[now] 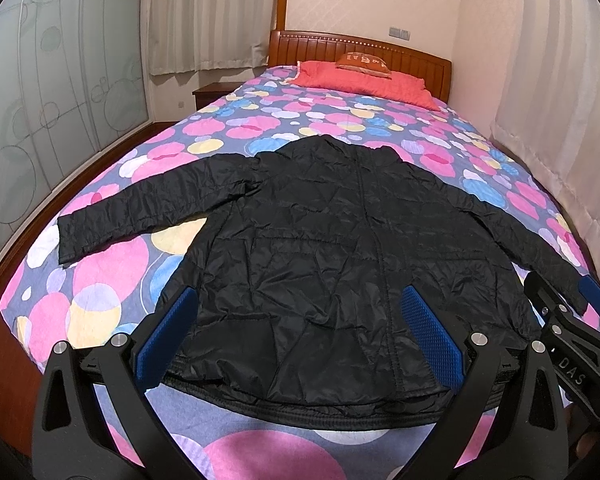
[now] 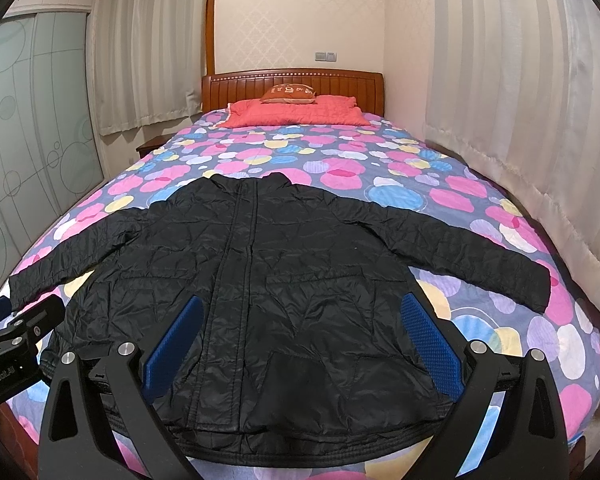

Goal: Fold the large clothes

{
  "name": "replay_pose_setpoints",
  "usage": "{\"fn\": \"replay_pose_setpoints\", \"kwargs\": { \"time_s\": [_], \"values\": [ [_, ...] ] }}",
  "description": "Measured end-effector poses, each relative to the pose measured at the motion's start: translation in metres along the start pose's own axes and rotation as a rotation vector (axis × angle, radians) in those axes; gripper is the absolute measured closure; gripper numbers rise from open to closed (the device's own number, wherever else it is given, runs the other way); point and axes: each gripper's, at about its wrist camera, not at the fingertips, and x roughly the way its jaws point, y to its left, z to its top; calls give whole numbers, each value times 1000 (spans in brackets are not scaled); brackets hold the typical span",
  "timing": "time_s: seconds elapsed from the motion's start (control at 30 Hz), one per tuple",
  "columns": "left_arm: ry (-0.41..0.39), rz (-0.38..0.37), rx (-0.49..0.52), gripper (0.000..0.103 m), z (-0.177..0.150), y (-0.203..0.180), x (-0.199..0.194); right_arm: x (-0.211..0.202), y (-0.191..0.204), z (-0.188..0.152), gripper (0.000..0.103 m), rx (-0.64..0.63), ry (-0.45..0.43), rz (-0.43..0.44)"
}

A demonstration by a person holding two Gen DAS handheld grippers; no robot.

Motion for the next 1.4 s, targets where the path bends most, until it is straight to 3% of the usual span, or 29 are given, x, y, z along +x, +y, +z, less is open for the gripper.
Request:
{"fn": "replay_pose_setpoints", "kwargs": {
  "time_s": [0.3, 0.43, 0.6, 0.67, 0.7, 0.77, 0.93, 1.07, 1.2, 1.4],
  "values": [
    [104, 8, -25, 2, -1, 23, 56, 25, -8, -1, 5, 49, 51, -19],
    [180, 8, -79, 2, 4, 42, 97, 56, -45, -2, 5, 124, 90, -51],
    [182, 70, -146, 2, 14, 70, 132, 94, -115, -5, 6, 265, 125, -93],
    [186, 92, -189, 2, 19, 84, 145, 107, -143, -7, 21, 307, 140, -127],
    [190, 102, -213, 2, 21, 91, 150, 112, -156, -9, 36, 327, 150, -145],
    [200, 127, -258, 2, 22, 104, 161, 123, -193, -15, 38, 415, 165, -175],
    [233, 182, -370, 2, 18, 133, 179, 134, -276, -34, 37, 652, 131, -219],
    [254, 220, -389, 2, 10, 141, 187, 143, -329, -54, 37, 850, 102, -206],
    [289, 255, -387, 2, -2, 144, 193, 153, -356, -69, 37, 983, 69, -177],
    [301, 279, -382, 2, -12, 145, 195, 159, -373, -74, 37, 1089, -50, -168]
  ]
}}
